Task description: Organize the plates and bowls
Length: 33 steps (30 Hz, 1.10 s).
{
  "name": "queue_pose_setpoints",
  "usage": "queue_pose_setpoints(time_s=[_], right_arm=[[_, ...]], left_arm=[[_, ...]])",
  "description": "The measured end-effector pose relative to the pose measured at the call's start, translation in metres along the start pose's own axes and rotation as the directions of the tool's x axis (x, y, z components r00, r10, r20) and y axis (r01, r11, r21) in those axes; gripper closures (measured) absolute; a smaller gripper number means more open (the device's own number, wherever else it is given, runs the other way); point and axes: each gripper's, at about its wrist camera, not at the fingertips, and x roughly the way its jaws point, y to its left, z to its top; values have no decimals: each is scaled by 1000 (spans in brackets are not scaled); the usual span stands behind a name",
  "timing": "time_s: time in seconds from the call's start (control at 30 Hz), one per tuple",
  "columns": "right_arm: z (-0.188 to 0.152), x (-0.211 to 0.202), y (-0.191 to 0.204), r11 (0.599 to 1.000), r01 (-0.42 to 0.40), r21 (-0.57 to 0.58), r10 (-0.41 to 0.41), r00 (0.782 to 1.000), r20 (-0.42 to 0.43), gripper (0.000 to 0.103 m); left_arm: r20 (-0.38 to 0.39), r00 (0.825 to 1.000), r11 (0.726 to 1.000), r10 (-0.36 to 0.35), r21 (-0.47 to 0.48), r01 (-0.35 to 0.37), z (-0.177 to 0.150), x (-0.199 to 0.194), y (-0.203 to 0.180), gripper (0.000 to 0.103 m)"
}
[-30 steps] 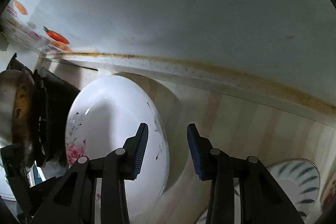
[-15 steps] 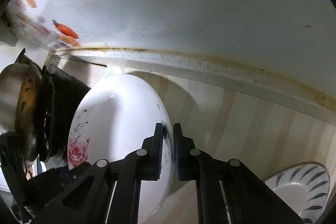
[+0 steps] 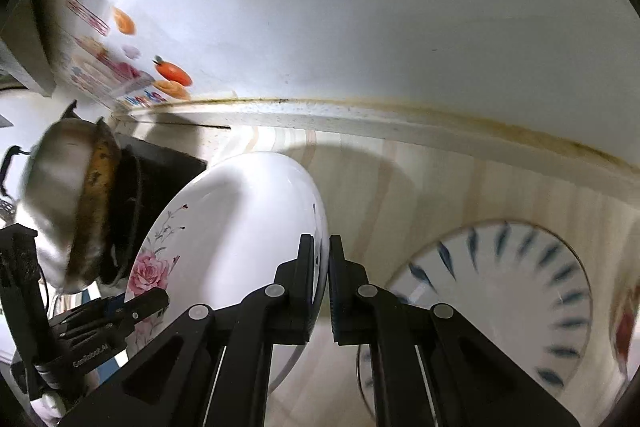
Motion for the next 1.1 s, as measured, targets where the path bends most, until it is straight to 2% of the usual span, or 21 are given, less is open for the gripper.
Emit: queue_pose_setpoints(time_s=[0.23,0.37,0.63,0.87,1.1], right_arm=[[-48,-76,-15,999,-4,50,1,998,67,95],[-86,-119,-31,996,3,94,-12,995,103,95],[-159,-170,-63,983,5,186,-28,992,124,95],[-227,-164,-94,962,14,272,-31,998,58,95],[-273,-147,-116,942,23,335,-27,1000,9,95]], left_arm=[[24,999,994,-39,105,36,-28,-37,-35,75],[27,997,984,-66,166,61,-50,-55,-56,75],[-25,994,957,-103,270,106,-99,-63,-87,75],[-108,991,946,-82,306,112,-140,-45,-98,75],[-175,984,936,-37,339,96,-168,-19,-107,75]])
